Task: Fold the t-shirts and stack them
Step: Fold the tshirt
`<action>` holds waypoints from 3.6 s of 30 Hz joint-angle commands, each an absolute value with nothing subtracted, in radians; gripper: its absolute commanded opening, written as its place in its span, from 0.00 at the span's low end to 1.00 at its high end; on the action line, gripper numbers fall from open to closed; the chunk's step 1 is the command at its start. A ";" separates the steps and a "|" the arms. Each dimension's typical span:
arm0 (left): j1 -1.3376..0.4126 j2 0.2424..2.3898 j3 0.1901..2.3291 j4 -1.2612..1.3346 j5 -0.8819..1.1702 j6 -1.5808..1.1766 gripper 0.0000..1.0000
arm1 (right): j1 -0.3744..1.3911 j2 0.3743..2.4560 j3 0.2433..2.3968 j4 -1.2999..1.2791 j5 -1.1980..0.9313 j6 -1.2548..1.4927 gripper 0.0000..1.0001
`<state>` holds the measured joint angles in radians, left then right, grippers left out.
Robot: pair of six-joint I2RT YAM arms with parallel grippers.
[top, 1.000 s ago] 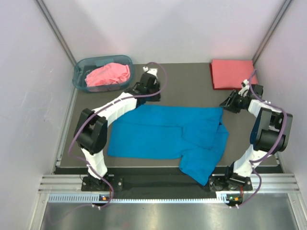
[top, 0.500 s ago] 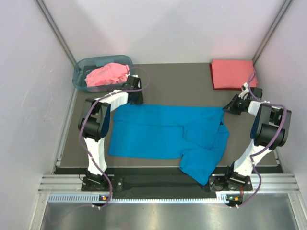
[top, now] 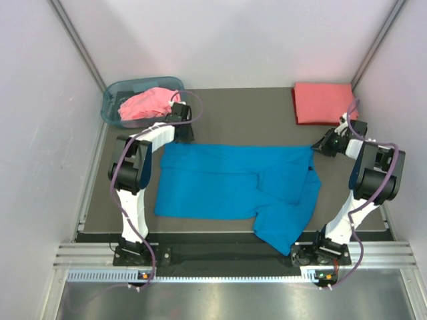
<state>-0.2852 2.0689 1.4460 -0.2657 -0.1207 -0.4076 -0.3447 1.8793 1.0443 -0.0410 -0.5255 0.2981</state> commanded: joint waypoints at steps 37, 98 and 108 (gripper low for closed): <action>-0.103 1.853 1.279 -0.647 -0.109 -0.515 0.39 | -0.163 1.509 0.804 -0.443 0.104 0.442 0.17; -0.101 1.315 0.936 -0.522 0.402 -0.543 0.42 | 1.520 1.315 0.692 -1.022 0.296 1.118 0.36; -0.101 1.312 0.936 -0.520 0.379 -0.557 0.42 | 1.509 1.390 0.672 -0.986 0.281 1.092 0.34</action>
<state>-0.1051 1.3495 0.9382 -0.5663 0.3939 -0.5518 1.5036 1.3602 0.6769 -1.0016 0.2832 1.0996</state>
